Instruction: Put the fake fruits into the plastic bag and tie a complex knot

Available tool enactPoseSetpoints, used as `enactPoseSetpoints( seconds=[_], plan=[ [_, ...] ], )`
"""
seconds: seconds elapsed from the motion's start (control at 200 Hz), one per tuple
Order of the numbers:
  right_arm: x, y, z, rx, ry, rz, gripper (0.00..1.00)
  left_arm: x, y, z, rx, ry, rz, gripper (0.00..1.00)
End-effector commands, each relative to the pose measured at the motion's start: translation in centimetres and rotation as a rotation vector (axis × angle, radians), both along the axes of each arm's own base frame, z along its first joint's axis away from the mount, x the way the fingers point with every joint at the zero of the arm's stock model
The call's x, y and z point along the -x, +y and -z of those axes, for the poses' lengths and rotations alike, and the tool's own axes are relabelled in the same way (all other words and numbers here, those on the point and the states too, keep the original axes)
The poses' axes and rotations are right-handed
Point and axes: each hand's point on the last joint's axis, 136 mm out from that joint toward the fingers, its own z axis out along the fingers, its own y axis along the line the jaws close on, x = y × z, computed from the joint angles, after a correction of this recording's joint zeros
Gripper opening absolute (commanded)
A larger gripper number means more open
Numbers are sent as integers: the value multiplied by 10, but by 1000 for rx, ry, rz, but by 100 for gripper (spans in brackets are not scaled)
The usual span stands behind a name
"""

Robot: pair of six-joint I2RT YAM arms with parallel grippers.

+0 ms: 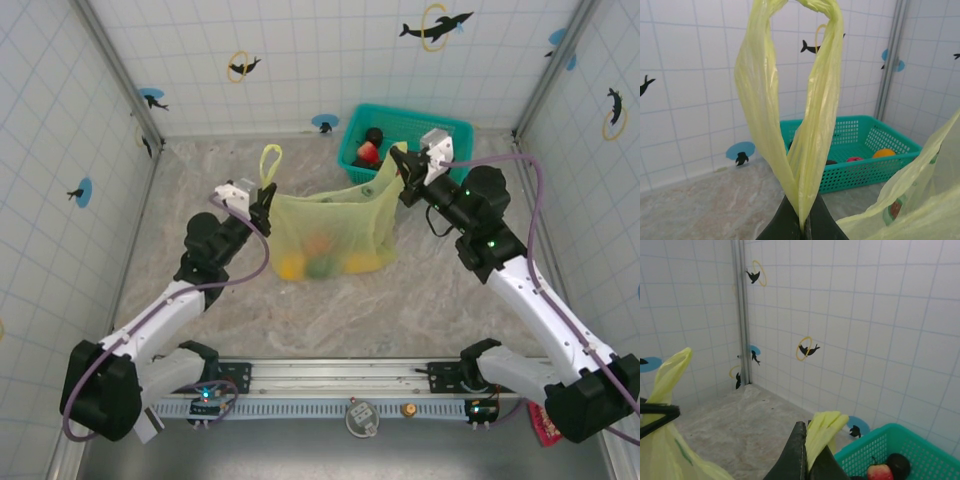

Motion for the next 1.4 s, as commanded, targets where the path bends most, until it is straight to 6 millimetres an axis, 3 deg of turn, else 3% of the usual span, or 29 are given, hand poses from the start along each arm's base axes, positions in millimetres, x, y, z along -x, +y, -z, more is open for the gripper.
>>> enactPoseSetpoints(
  seconds=[0.0,0.08,0.125,0.21,0.295,0.345,0.465,0.631,0.806,1.156,1.296,1.396],
  plan=[
    [23,5,-8,-25,-19,-82,1,6,-11,-35,20,-117,86,0],
    [26,7,0,-11,8,-96,2,7,-14,-35,15,-136,105,0],
    [30,8,2,0,10,-110,10,8,-16,-35,7,-146,115,0],
    [42,7,5,24,-23,-141,60,8,-15,-32,3,-146,113,0],
    [58,4,8,45,-67,-191,85,6,-13,-27,1,-137,106,0],
    [65,0,12,53,-91,-208,92,6,-11,-25,2,-133,108,0],
    [76,-11,23,41,-119,-253,100,8,-13,-25,7,-135,130,0],
    [79,-18,42,-38,-92,-315,100,11,-16,-27,17,-140,169,0],
    [54,-11,68,-69,-43,-344,100,19,-25,-26,18,-140,244,0],
    [-11,14,51,-121,-1,-476,100,37,-42,-28,26,-144,404,0],
    [-38,29,57,-177,78,-563,100,37,-47,-29,24,-134,445,0],
    [-44,42,61,-240,165,-663,99,36,-48,-30,24,-138,450,0]
  ],
)
